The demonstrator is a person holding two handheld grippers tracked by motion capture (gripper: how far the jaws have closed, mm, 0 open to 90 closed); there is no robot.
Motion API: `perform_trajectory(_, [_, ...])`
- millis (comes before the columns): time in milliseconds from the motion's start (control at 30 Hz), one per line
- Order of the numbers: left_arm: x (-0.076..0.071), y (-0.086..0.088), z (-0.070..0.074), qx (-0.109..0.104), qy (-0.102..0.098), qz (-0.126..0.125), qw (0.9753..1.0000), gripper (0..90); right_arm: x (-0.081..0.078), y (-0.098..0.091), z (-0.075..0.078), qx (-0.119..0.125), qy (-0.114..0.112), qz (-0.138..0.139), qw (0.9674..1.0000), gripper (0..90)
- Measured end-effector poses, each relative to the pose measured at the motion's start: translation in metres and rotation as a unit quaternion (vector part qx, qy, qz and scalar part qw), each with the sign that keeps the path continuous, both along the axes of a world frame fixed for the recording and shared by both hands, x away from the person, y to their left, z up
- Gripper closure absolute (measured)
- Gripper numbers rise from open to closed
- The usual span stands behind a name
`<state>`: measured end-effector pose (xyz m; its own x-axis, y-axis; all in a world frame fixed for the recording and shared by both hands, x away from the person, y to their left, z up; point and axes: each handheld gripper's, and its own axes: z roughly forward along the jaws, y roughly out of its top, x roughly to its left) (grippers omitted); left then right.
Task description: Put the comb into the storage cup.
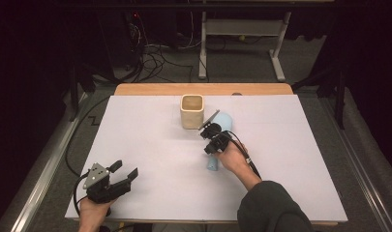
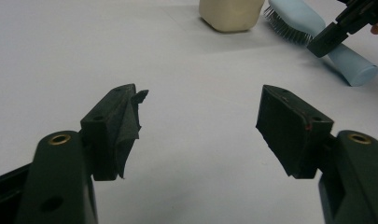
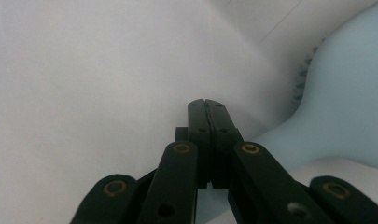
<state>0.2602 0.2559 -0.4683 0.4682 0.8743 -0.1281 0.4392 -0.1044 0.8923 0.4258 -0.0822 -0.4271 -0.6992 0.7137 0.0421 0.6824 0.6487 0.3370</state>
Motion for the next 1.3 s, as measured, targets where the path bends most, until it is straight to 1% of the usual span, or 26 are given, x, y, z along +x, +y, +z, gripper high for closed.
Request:
perform_trajectory(33, [0.0,0.0,0.0,0.0,0.0,0.001,1.0,30.7,0.0,-0.001,0.0,-0.001,-0.004,0.005,1.0,90.0])
perform_trajectory(167, [0.0,0.0,0.0,0.0,0.0,0.001,1.0,30.7,-0.001,-0.005,0.0,-0.001,-0.004,0.001,1.0,90.0])
perform_trajectory(233, [0.0,0.0,0.0,0.001,0.0,0.001,1.0,30.7,-0.001,-0.008,0.0,-0.003,-0.006,0.008,0.9999,90.0])
perform_trajectory(267, [0.0,0.0,0.0,0.001,0.0,0.001,1.0,30.7,-0.002,-0.008,0.0,-0.002,-0.003,0.001,1.0,90.0])
perform_trajectory(367, [0.0,0.0,0.0,-0.001,-0.001,0.001,1.0,30.9,-0.003,-0.012,0.0,-0.003,-0.005,0.002,1.0,90.0])
perform_trajectory(433, [0.0,0.0,0.0,-0.001,0.0,0.001,1.0,30.9,-0.004,-0.013,0.001,-0.004,-0.002,-0.003,1.0,90.0])
perform_trajectory(567, [0.0,0.0,0.0,-0.001,-0.001,0.001,1.0,31.0,-0.005,-0.017,0.0,-0.005,-0.007,0.0,1.0,90.0])
perform_trajectory(600, [0.0,0.0,0.0,-0.001,-0.001,0.001,1.0,30.9,-0.005,-0.018,0.0,-0.004,-0.006,-0.003,1.0,90.0])
perform_trajectory(700, [0.0,0.0,0.0,-0.001,0.0,0.001,1.0,31.0,-0.005,-0.021,0.0,-0.004,-0.008,0.0,1.0,90.0])
perform_trajectory(800, [0.0,0.0,0.0,-0.001,0.0,0.001,1.0,30.9,-0.006,-0.024,0.001,-0.005,-0.006,-0.007,0.9999,90.0])
perform_trajectory(833, [0.0,0.0,0.0,-0.001,0.0,0.001,1.0,31.0,-0.006,-0.026,0.0,-0.004,-0.006,-0.005,1.0,90.0])
perform_trajectory(867, [0.0,0.0,0.0,-0.001,0.0,0.002,1.0,30.9,-0.007,-0.026,0.0,-0.003,-0.007,-0.01,0.9999,90.0])
perform_trajectory(1033, [0.0,0.0,0.0,-0.001,0.0,0.001,1.0,31.0,-0.007,-0.033,0.0,-0.002,-0.009,-0.01,0.9999,90.0])
perform_trajectory(1067, [0.0,0.0,0.0,-0.001,0.0,0.001,1.0,31.0,-0.008,-0.033,0.001,-0.002,-0.006,-0.016,0.9999,90.0])
perform_trajectory(1100, [0.0,0.0,0.0,-0.001,0.0,0.001,1.0,31.0,-0.008,-0.035,0.0,-0.003,-0.011,-0.009,0.9999,90.0])
perform_trajectory(1300, [0.0,0.0,0.0,-0.001,0.0,0.002,1.0,31.0,-0.01,-0.041,0.0,-0.002,-0.009,-0.019,0.9998,90.0])
